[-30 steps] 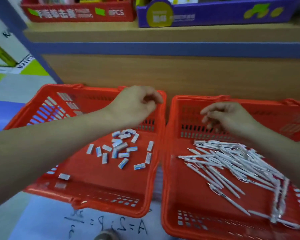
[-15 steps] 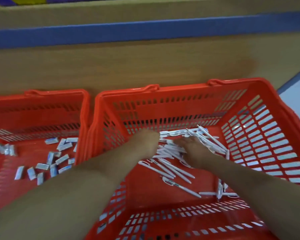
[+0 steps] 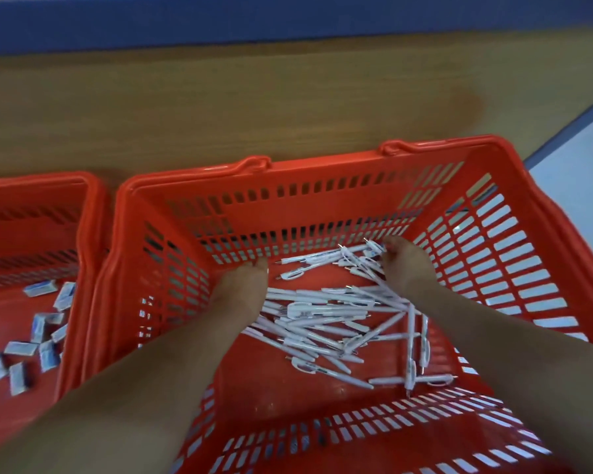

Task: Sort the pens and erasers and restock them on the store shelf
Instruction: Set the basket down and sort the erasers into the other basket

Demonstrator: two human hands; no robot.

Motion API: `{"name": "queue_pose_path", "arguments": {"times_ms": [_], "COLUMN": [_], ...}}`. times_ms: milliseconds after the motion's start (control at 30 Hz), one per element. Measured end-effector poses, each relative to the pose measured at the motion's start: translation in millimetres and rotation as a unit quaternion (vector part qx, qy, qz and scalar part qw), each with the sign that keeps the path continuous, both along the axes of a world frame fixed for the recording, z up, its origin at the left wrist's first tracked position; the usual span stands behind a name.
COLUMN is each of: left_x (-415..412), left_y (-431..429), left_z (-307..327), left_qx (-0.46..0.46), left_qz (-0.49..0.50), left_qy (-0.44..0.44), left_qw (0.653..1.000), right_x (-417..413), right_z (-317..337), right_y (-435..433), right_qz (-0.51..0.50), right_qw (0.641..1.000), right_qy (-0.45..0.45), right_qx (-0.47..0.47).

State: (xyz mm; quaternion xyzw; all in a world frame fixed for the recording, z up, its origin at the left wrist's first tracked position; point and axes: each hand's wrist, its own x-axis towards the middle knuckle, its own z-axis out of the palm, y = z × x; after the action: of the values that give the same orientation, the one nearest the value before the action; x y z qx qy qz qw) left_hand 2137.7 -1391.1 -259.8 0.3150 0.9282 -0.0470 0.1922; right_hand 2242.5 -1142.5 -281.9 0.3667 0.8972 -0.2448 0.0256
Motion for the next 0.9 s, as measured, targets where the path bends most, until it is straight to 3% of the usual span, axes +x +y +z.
{"name": "queue_pose_path", "arguments": {"times_ms": [367,433,533,633,700,767,900], "left_x": [-3,0,1,9,24,36,43], "left_y": [-5,-5,-1,4,8,7,1], "left_z": [0,3,8,4,-1,-8,1], "left_qx": [-0.080,-0.066,0.022,0.113,0.071,0.030,0.049], "left_qz": [0.038,0.047,0.055,-0.011,-0.090,-0.142,-0.137], "left_qy": [0.009,-0.013,-0.025,-0.115,-0.186,-0.203,-0.218], "left_qw": [0.996,0.997,0.998,0.987,0.976,0.968,0.965], "right_x": [-10,-12,-15,-16,-14,-11,-4], "right_z": [-6,-6,-3,8,15,19,32], "right_y": [5,3,1,-3,-5,-6,-17], "right_qz": [0.098,0.097,0.074,0.175,0.219,0.227,0.211], "right_qw": [0.989,0.990,0.986,0.966,0.956,0.951,0.940], "right_qy": [-0.112,-0.102,-0.066,-0.122,-0.152,-0.159,-0.133], "right_qx": [-0.019,-0.031,-0.132,-0.144,-0.120,-0.137,-0.234]}}
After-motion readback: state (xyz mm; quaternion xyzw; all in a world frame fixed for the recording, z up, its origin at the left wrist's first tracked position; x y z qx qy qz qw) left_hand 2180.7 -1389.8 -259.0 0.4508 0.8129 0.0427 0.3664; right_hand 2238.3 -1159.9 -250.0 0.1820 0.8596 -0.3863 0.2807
